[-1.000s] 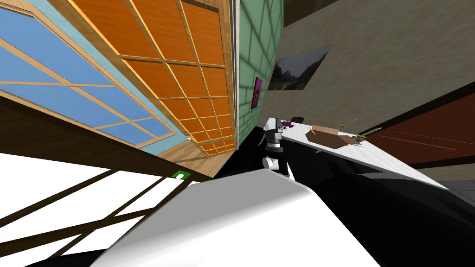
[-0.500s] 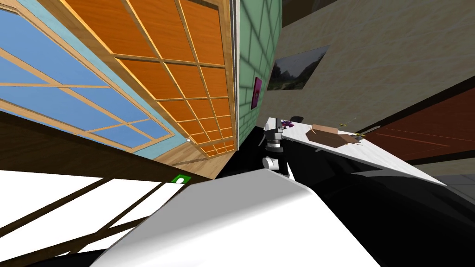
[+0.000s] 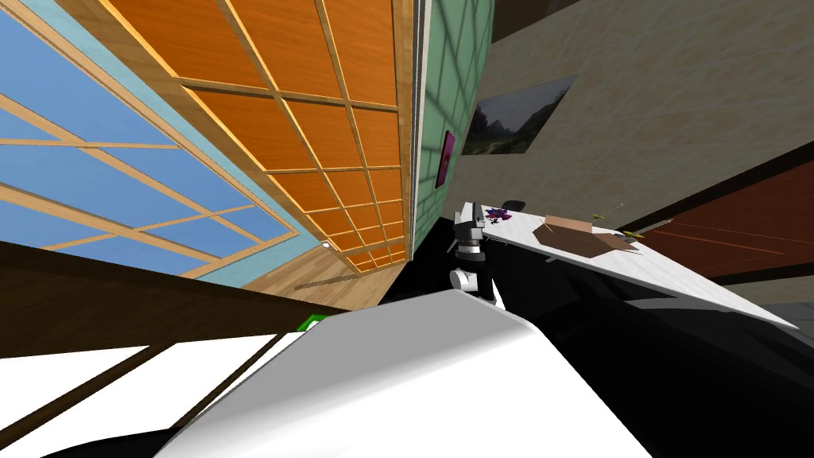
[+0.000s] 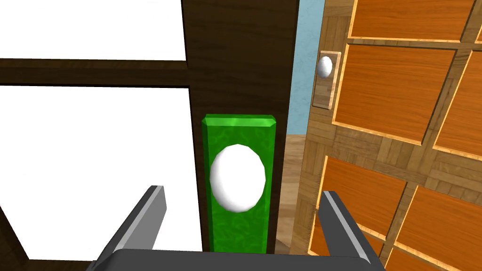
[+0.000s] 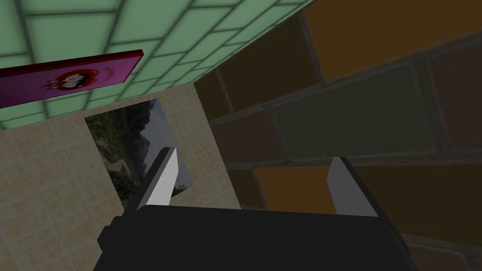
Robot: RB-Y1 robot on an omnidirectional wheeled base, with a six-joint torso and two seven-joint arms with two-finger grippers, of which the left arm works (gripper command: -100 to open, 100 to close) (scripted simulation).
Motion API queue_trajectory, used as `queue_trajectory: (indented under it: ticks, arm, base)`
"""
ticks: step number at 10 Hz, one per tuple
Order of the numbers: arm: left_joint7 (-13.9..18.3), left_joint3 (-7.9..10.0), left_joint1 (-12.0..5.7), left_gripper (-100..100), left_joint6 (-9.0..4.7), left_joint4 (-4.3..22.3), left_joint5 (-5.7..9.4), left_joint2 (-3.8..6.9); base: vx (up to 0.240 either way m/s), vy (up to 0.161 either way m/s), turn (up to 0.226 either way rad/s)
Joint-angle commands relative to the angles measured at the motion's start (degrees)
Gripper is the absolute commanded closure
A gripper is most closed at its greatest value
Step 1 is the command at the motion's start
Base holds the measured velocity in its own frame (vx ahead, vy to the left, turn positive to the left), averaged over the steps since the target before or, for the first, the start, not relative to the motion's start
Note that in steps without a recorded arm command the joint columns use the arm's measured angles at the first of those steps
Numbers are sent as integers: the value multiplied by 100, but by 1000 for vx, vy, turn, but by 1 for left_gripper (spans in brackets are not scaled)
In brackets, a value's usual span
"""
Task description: Push the door open
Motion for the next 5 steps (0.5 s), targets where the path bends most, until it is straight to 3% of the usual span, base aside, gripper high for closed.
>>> queue_trajectory:
  ticks: [1, 3, 4, 5]
  arm:
    - [-12, 33, -44, -100, 42, 12, 15, 0]
    - [-10, 44, -66, -100, 49, 29, 20, -1]
    - [-10, 44, -66, 100, 49, 29, 20, -1]
    - [-10, 44, -66, 100, 49, 29, 20, -1]
  base:
    - [137, 158, -15]
    - [78, 94, -8]
    - [-8, -12, 4]
    - [-20, -16, 7]
